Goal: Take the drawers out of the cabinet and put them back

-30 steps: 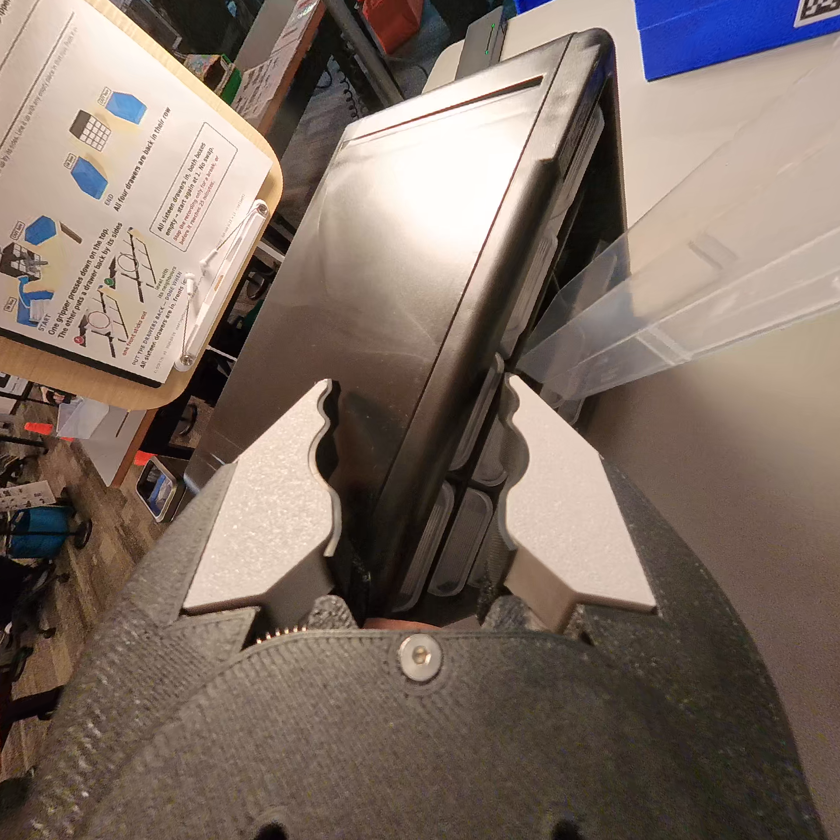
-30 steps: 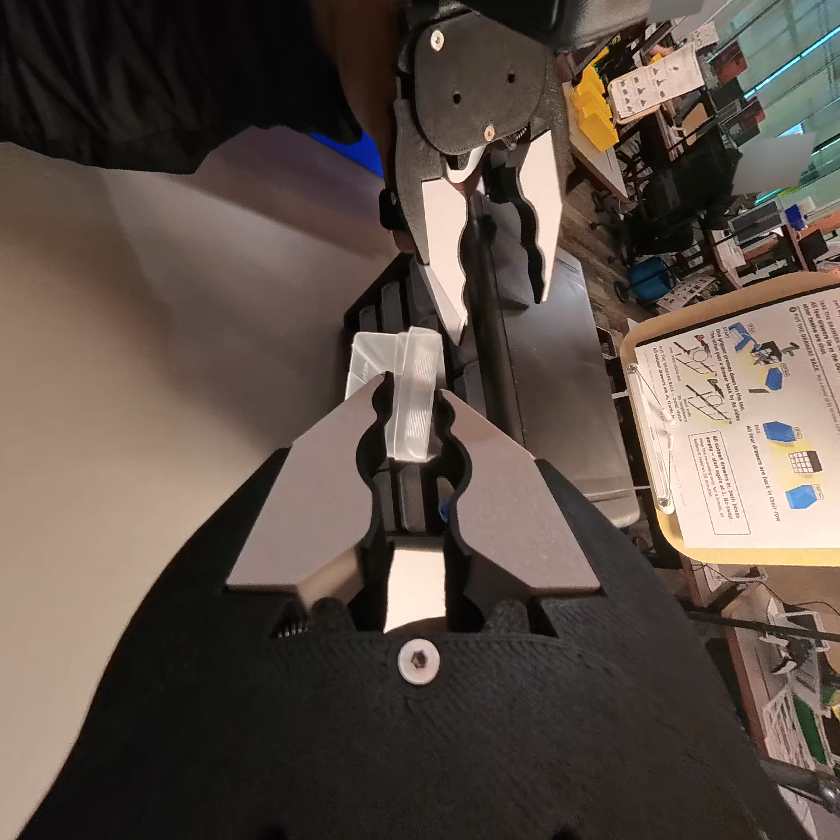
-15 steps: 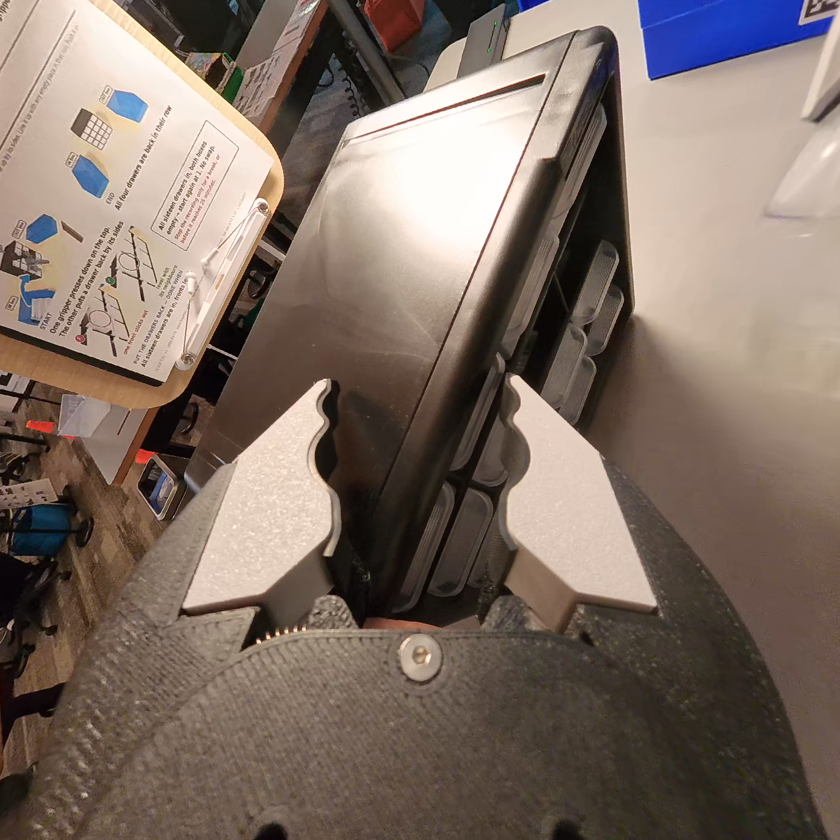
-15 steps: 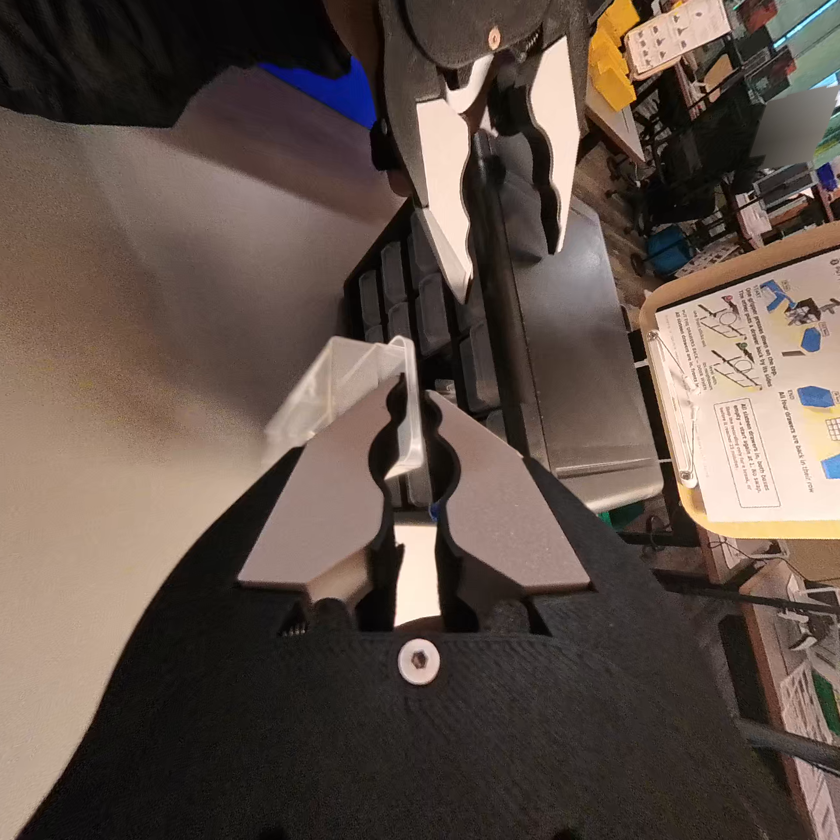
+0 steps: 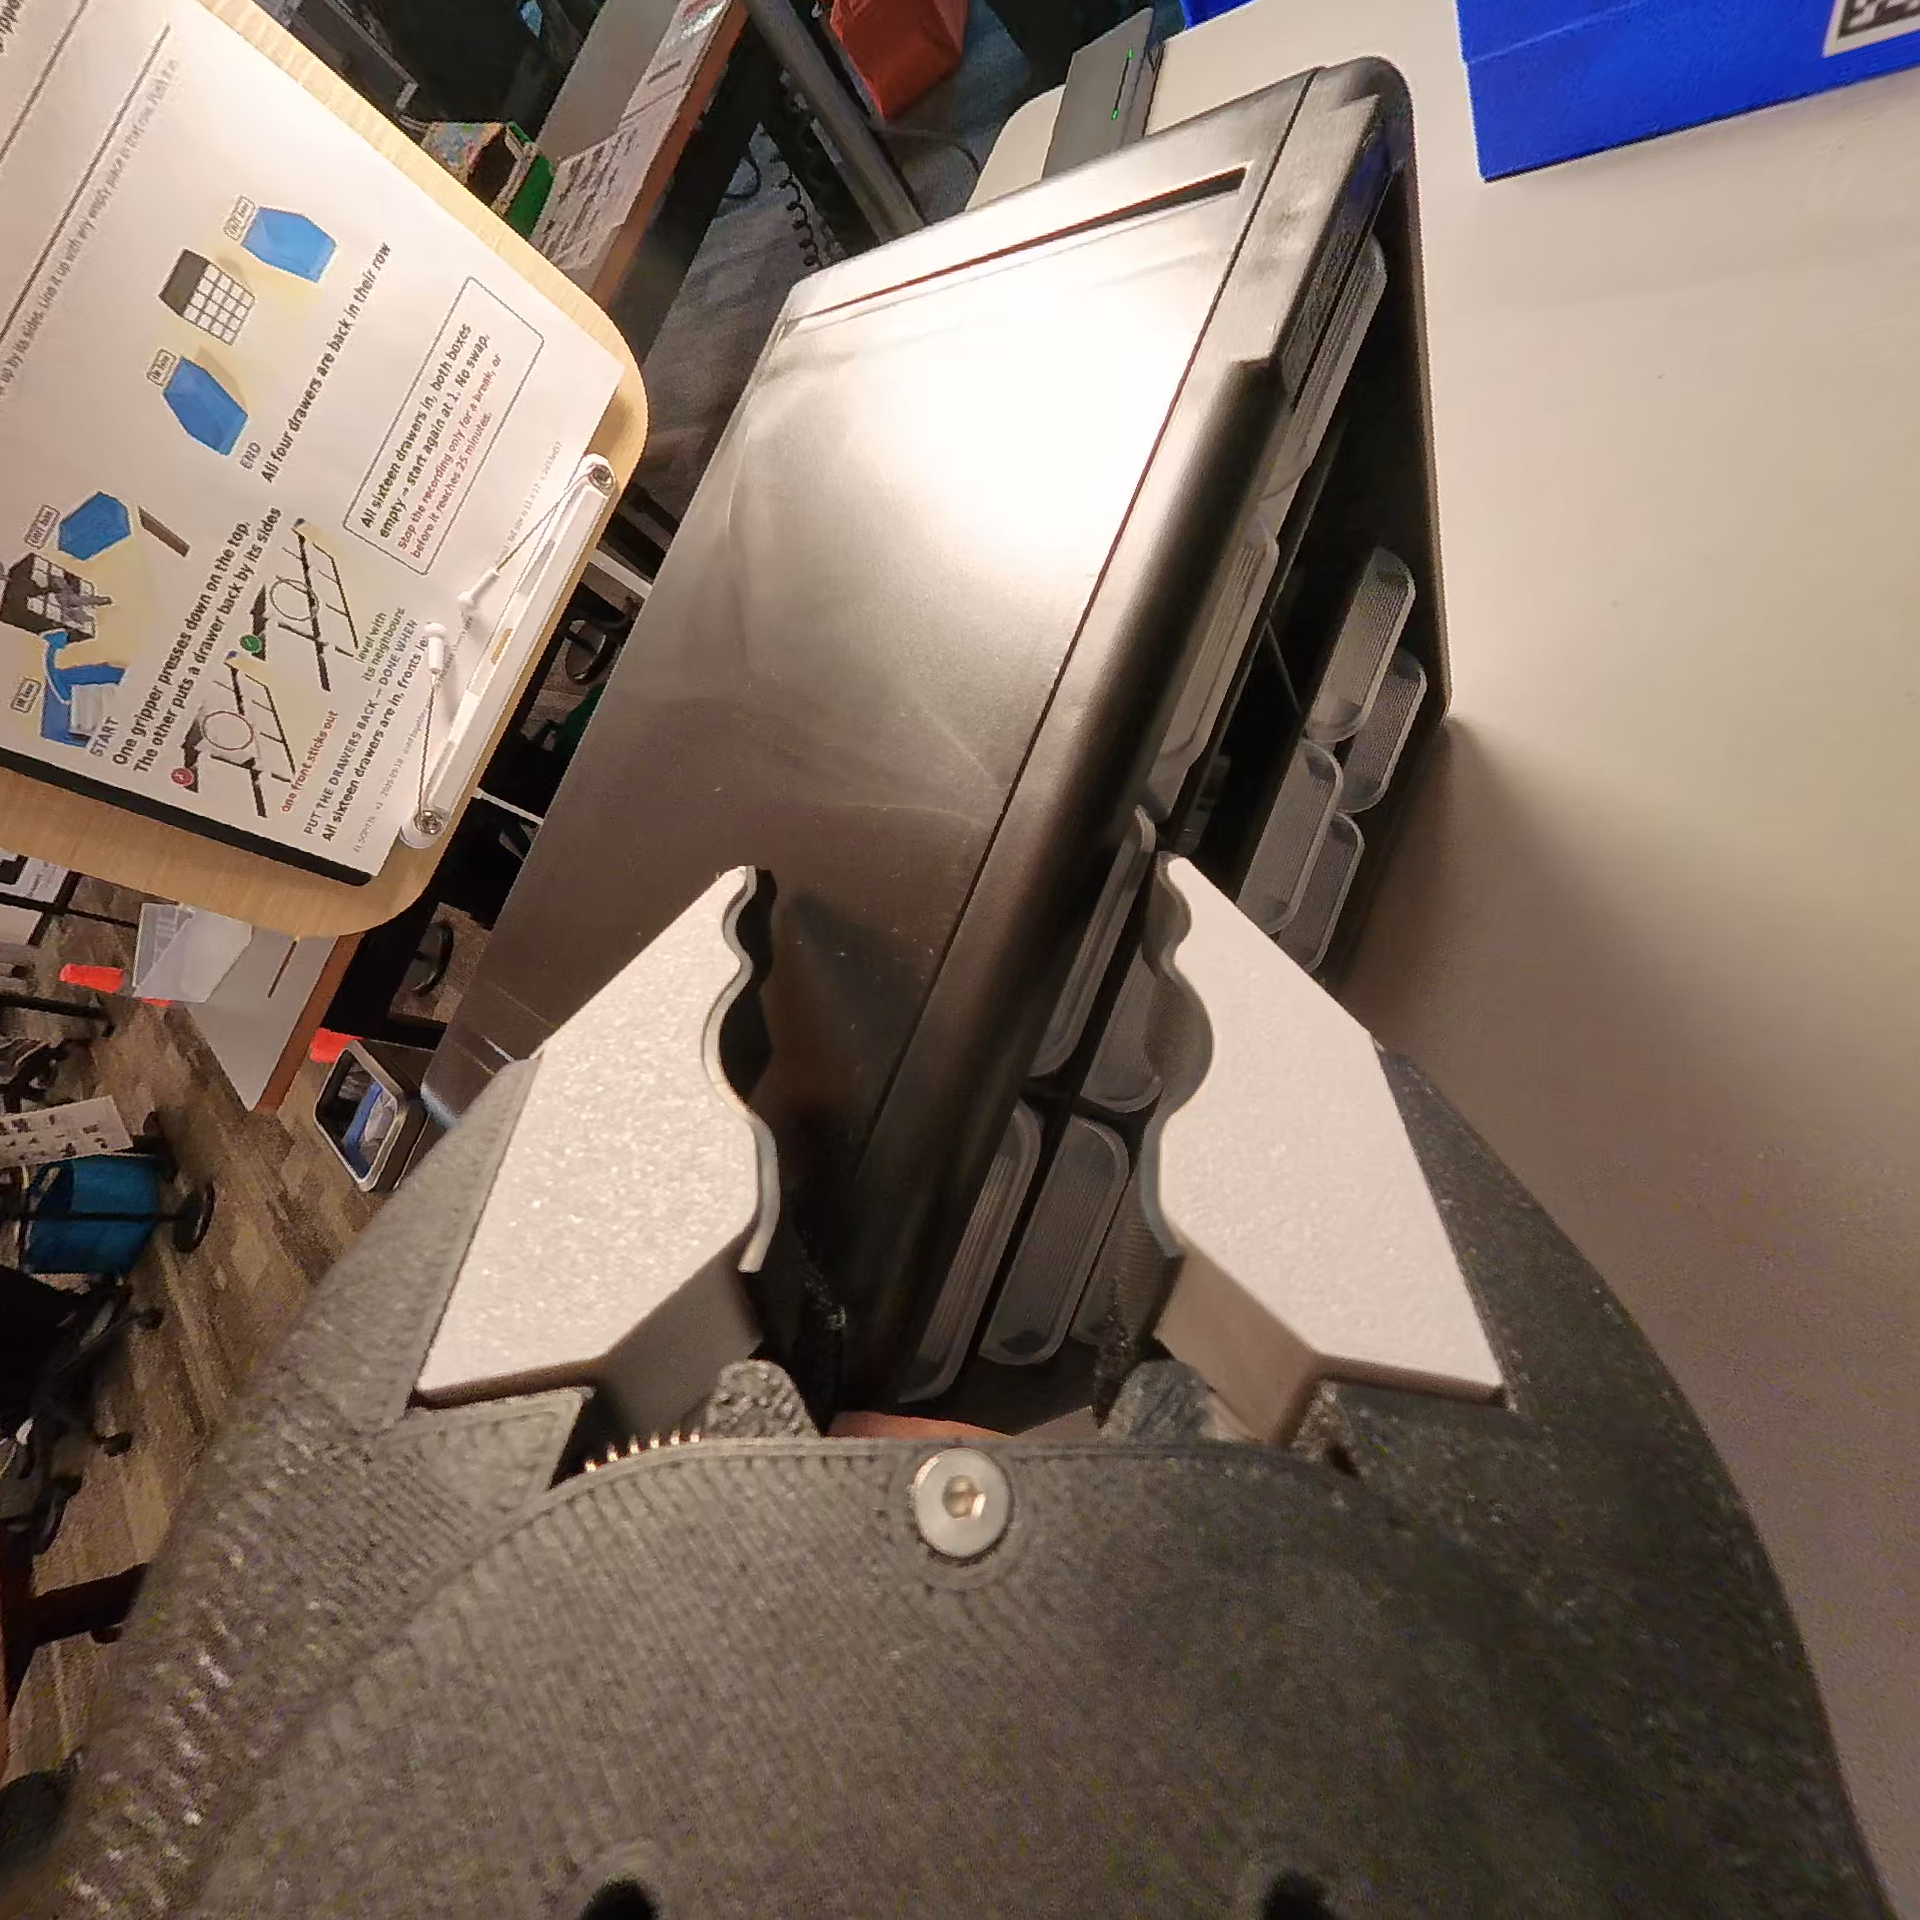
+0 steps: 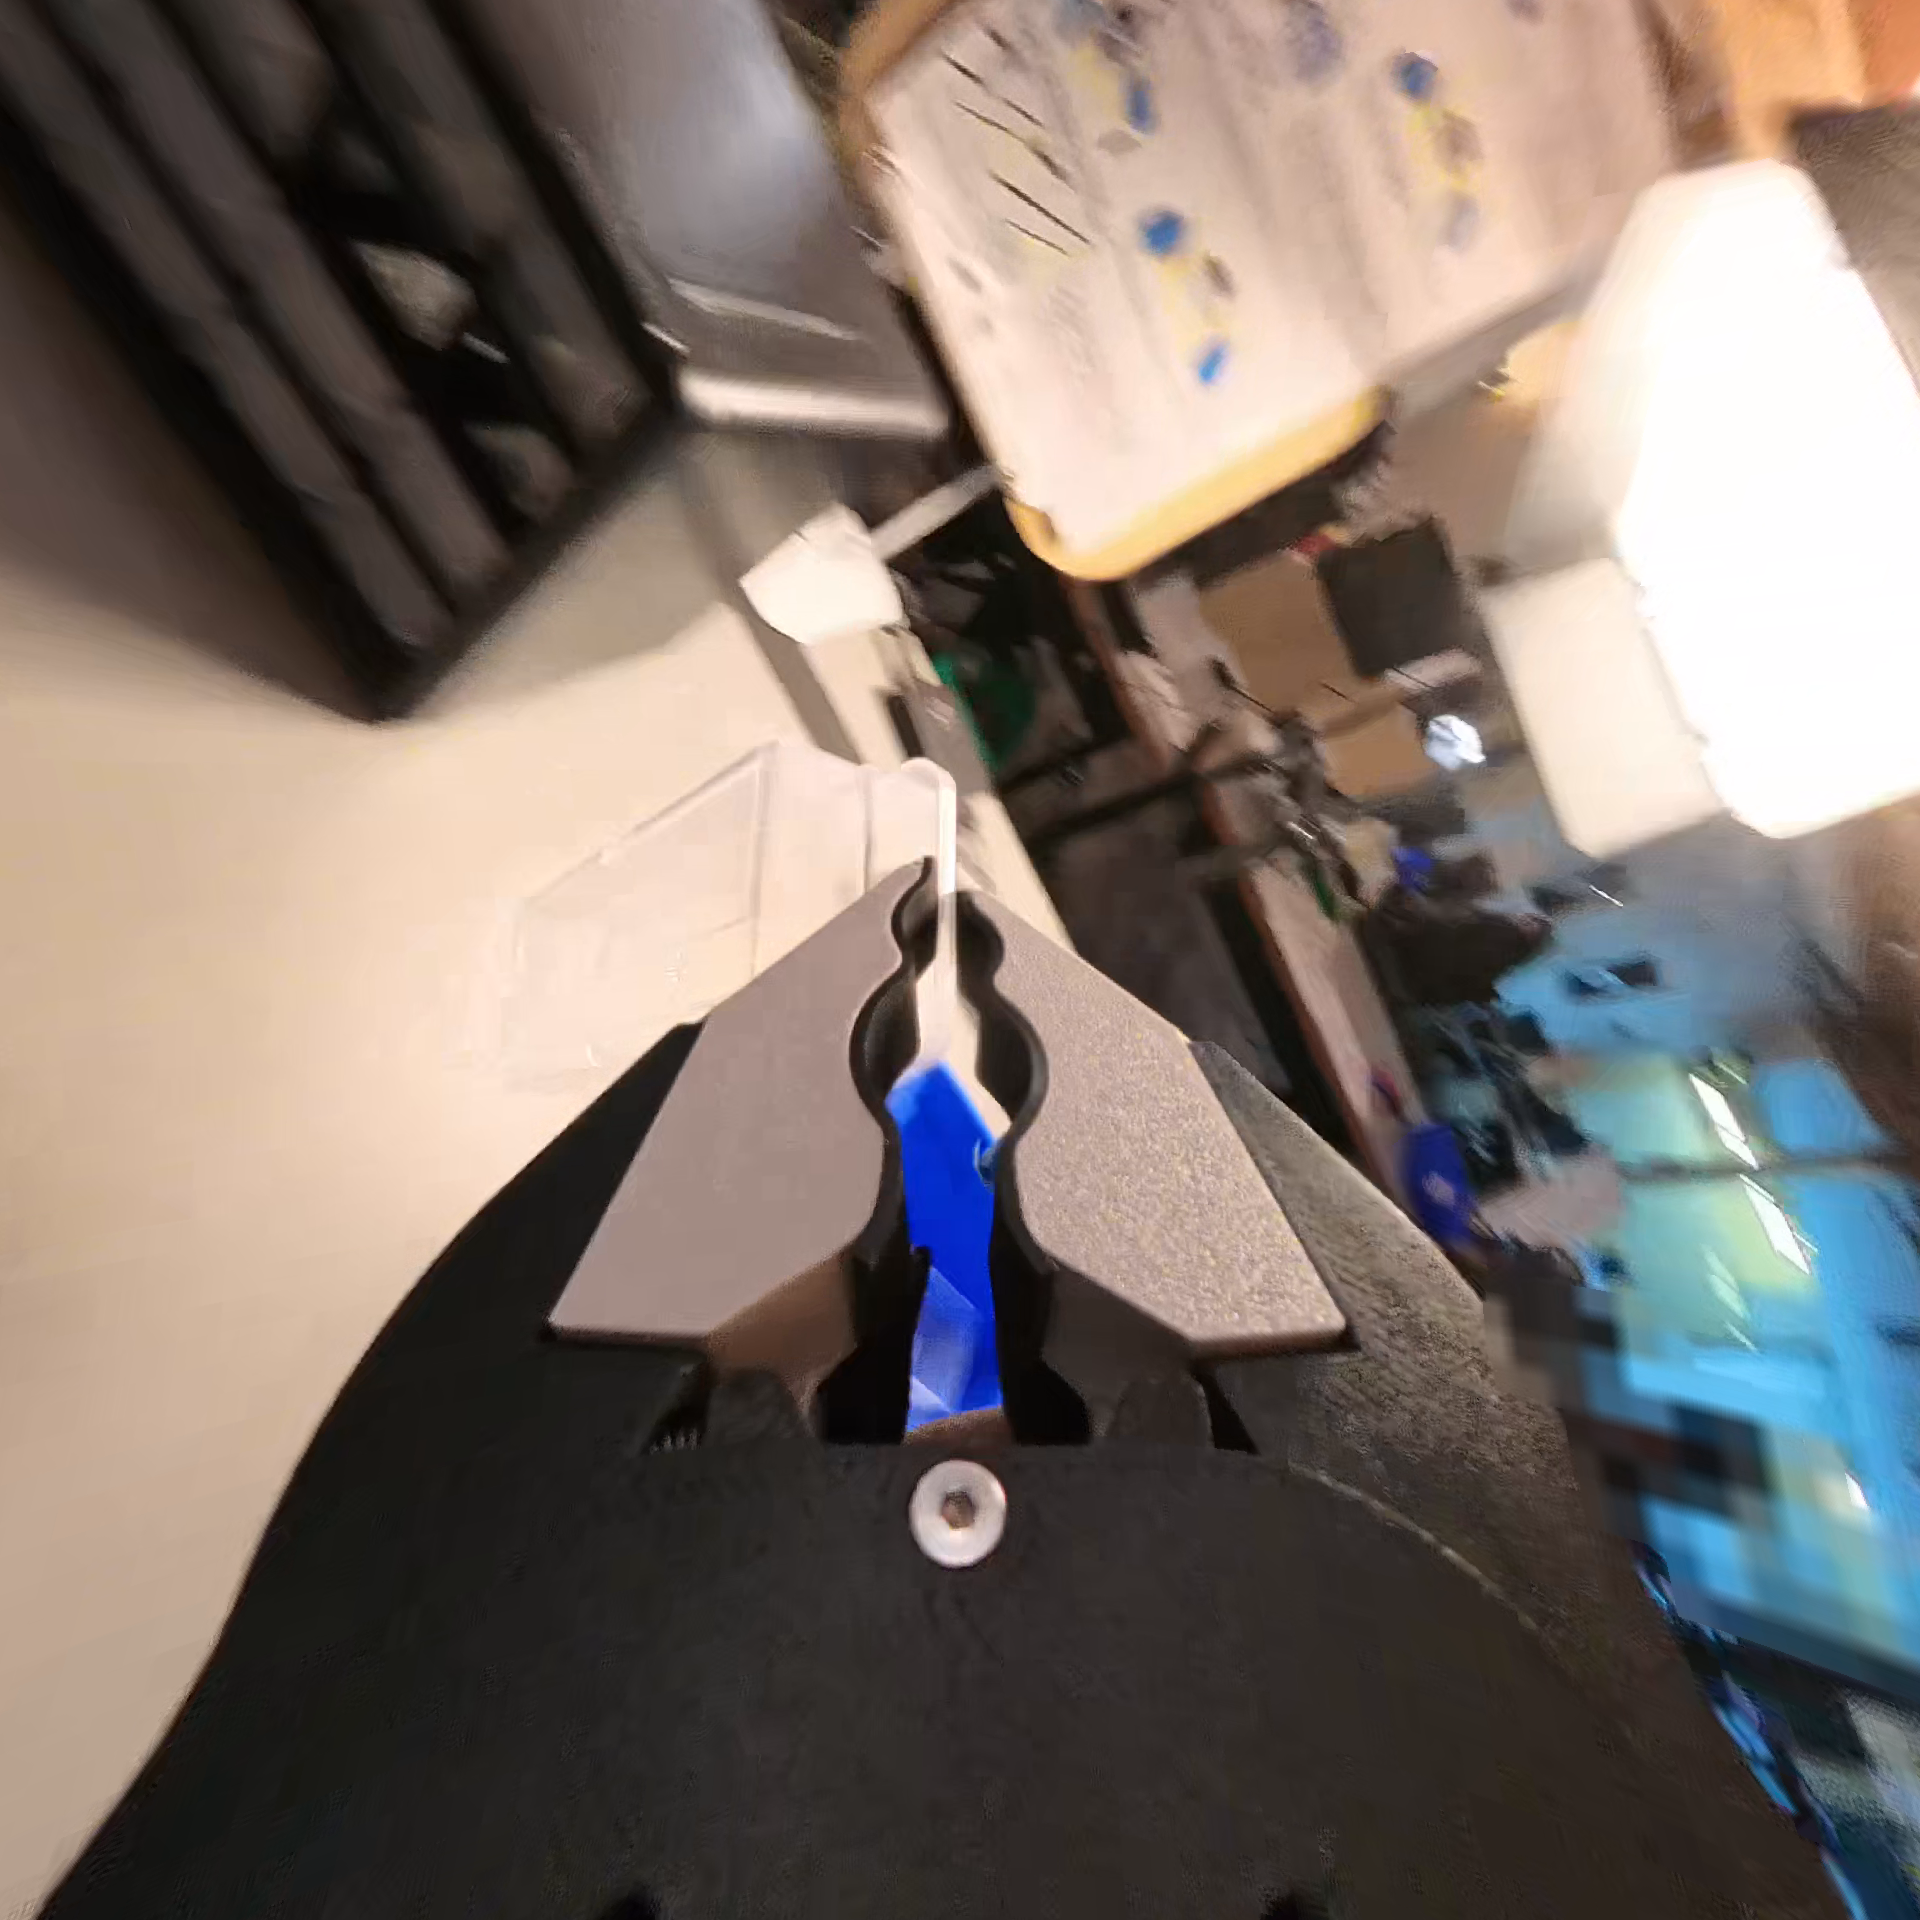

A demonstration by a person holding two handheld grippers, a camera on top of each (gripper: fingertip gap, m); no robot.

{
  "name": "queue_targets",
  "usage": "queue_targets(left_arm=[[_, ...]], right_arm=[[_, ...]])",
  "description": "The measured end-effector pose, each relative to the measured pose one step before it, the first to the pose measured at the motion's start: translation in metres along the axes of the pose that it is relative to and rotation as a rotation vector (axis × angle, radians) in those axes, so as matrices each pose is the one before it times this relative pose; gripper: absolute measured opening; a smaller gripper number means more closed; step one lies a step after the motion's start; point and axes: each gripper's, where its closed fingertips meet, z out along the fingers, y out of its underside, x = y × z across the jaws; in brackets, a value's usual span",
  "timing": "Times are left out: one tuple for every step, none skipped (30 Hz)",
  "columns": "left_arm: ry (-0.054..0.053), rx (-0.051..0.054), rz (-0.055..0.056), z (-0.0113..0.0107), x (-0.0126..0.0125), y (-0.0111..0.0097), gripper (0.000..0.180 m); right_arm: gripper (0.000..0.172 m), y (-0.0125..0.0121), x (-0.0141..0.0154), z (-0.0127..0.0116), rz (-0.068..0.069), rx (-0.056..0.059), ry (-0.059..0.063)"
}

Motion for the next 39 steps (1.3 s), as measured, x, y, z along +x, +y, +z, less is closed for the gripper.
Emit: queue_targets(left_arm=[[-0.0004,-0.0006,0.0001,0.00005,-0.00002,-0.00002,0.072],[-0.0003,-0.0004,0.0001,0.00002,0.00001,0.00013,0.072],[-0.0003,-0.0005,0.0000,0.00005,0.00001,-0.00004,0.072],[-0.0005,-0.0008,0.0001,0.00012,-0.00006,-0.00003,0.074],[-0.0009,-0.0011,0.0003,0.00006,-0.00005,0.00012,0.075],[-0.0010,-0.0011,0.0006,0.00011,0.00004,0.00012,0.075],[-0.0008,-0.0007,0.0006,0.00000,-0.00002,0.00011,0.074],[-0.0006,-0.0005,0.0003,0.00010,-0.00001,0.00004,0.075],[-0.0008,-0.0006,0.0003,0.00004,-0.00008,-0.00001,0.075],[-0.0010,-0.0008,0.0005,0.00005,0.00008,0.00012,0.073],[-0.0011,-0.0005,0.0005,0.00002,-0.00005,0.00007,0.073],[-0.0009,-0.0002,0.0002,0.00004,-0.00001,0.00003,0.073],[-0.0007,-0.0002,0.0003,0.00012,-0.00002,0.00000,0.073],[-0.0005,-0.0003,0.0005,-0.00002,-0.00002,-0.00002,0.073],[-0.0002,-0.0002,0.0004,0.00007,-0.00008,-0.00001,0.073],[0.0003,0.0001,0.0003,0.00001,0.00002,-0.00001,0.075],[0.0006,0.0003,0.0000,0.00002,0.00001,0.00002,0.075],[0.0005,0.0001,0.0000,0.00009,-0.00003,0.00001,0.075],[0.0003,-0.0001,0.0000,-0.00006,-0.00002,-0.00005,0.075],[0.0000,-0.0001,0.0000,0.00013,0.00003,0.00003,0.075],[-0.0001,0.0000,0.0002,-0.00008,0.00001,0.00004,0.075],[-0.0001,-0.0001,0.0001,0.00008,-0.00005,-0.00003,0.073],[-0.0001,-0.0001,0.0001,-0.00001,0.00006,-0.00004,0.075],[-0.0003,-0.0004,0.0003,0.00011,0.00005,0.00002,0.075],[-0.0003,-0.0004,0.0003,-0.00003,-0.00006,0.00005,0.075],[0.0000,-0.0001,0.0002,-0.00001,-0.00001,0.00002,0.073],[0.0000,-0.0001,0.0001,-0.00001,0.00007,-0.00005,0.073],[-0.0004,-0.0004,0.0002,0.00011,0.00004,0.00002,0.073],[-0.0007,-0.0008,0.0003,0.00008,-0.00002,0.00007,0.073],[-0.0010,-0.0010,0.0007,0.00006,-0.00001,0.00005,0.073],[-0.0012,-0.0012,0.0012,0.00010,-0.00002,0.00014,0.073],[-0.0012,-0.0012,0.0009,0.00010,0.00000,0.00014,0.073],[-0.0012,-0.0012,0.0005,0.00014,-0.00005,0.00003,0.073],[-0.0013,-0.0013,0.0008,0.00009,-0.00001,0.00016,0.073],[-0.0014,-0.0013,0.0011,0.00009,-0.00004,0.00015,0.073],[-0.0013,-0.0011,0.0009,0.00011,-0.00001,0.00012,0.073],[-0.0010,-0.0009,0.0007,0.00007,-0.00001,0.00003,0.073],[-0.0008,-0.0008,0.0006,0.00013,0.00008,0.00008,0.076],[-0.0005,-0.0006,0.0005,0.00005,-0.00014,0.00004,0.076]], right_arm=[[0.004,0.01319,0.02026,-0.01076,-0.0133,-0.0462,0.0794],[0.003,0.01557,0.01738,-0.00760,-0.0231,-0.0557,0.0667],[0.003,0.01703,0.01435,-0.00392,-0.0211,-0.0578,0.0582],[0.003,0.01809,0.01123,-0.00024,-0.0152,-0.0580,0.0521],[0.004,0.01786,0.00570,0.00335,-0.0120,-0.0517,0.0368],[0.003,0.01775,0.00110,0.00634,-0.0137,-0.0475,0.0299],[0.003,0.01797,-0.00195,0.00838,-0.0233,-0.0484,0.0314],[0.003,0.01667,-0.00526,0.00925,-0.0261,-0.0411,0.0267],[0.003,0.01428,-0.00642,0.00970,-0.0139,-0.0307,0.0295],[0.004,0.01262,-0.00671,0.00948,-0.0082,-0.0257,0.0362],[0.004,0.01153,-0.00871,0.00866,-0.0129,-0.0239,0.0284],[0.004,0.01022,-0.00985,0.00738,-0.0222,-0.0243,0.0239],[0.004,0.00848,-0.01020,0.00576,-0.0315,-0.0256,0.0188],[0.004,0.00458,-0.01009,0.00349,-0.0298,-0.0144,0.0160],[0.004,0.00109,-0.01123,0.00122,-0.0236,-0.0024,0.0015],[0.004,0.00034,-0.01302,0.00028,-0.0192,-0.0045,-0.0172],[0.004,0.00047,-0.01427,-0.00031,-0.0156,-0.0074,-0.0328],[0.005,-0.00063,-0.01191,-0.00117,-0.0034,-0.0007,-0.0266],[0.005,-0.00414,-0.00320,-0.00302,0.0206,0.0213,0.0147],[0.005,-0.00388,-0.00415,-0.00387,0.0335,0.0180,-0.0122],[0.006,-0.00395,-0.00476,-0.00414,0.0464,0.0185,-0.0291],[0.008,-0.00346,-0.00584,-0.00404,0.0510,0.0169,-0.0409],[0.010,-0.00160,-0.00610,-0.00319,0.0539,0.0066,-0.0457],[0.013,0.00011,-0.00727,-0.00214,0.0488,0.0008,-0.0526],[0.016,0.00129,-0.00574,-0.00126,0.0400,0.0000,-0.0406],[0.016,0.00185,-0.00374,-0.00034,0.0346,0.0031,-0.0295],[0.017,0.00219,-0.00325,0.00057,0.0396,0.0031,-0.0322],[0.019,0.00287,-0.00309,0.00132,0.0464,-0.0005,-0.0375],[0.023,0.00255,-0.00279,0.00193,0.0437,0.0006,-0.0364],[0.026,0.00307,-0.00388,0.00276,0.0397,-0.0035,-0.0435],[0.028,0.00379,-0.00346,0.00345,0.0377,-0.0109,-0.0409],[0.031,0.00398,-0.00301,0.00397,0.0316,-0.0133,-0.0376],[0.034,0.00336,-0.00168,0.00407,0.0254,-0.0112,-0.0286],[0.037,0.00253,-0.00061,0.00381,0.0236,-0.0082,-0.0222],[0.042,0.00254,-0.00041,0.00352,0.0291,-0.0120,-0.0243],[0.047,0.00115,-0.00031,0.00308,0.0317,-0.0071,-0.0246],[0.051,-0.00074,0.00027,0.00201,0.0283,0.0035,-0.0203],[0.052,-0.00183,0.00082,0.00084,0.0266,0.0075,-0.0160],[0.055,-0.00292,0.00067,-0.00033,0.0272,0.0123,-0.0157]])
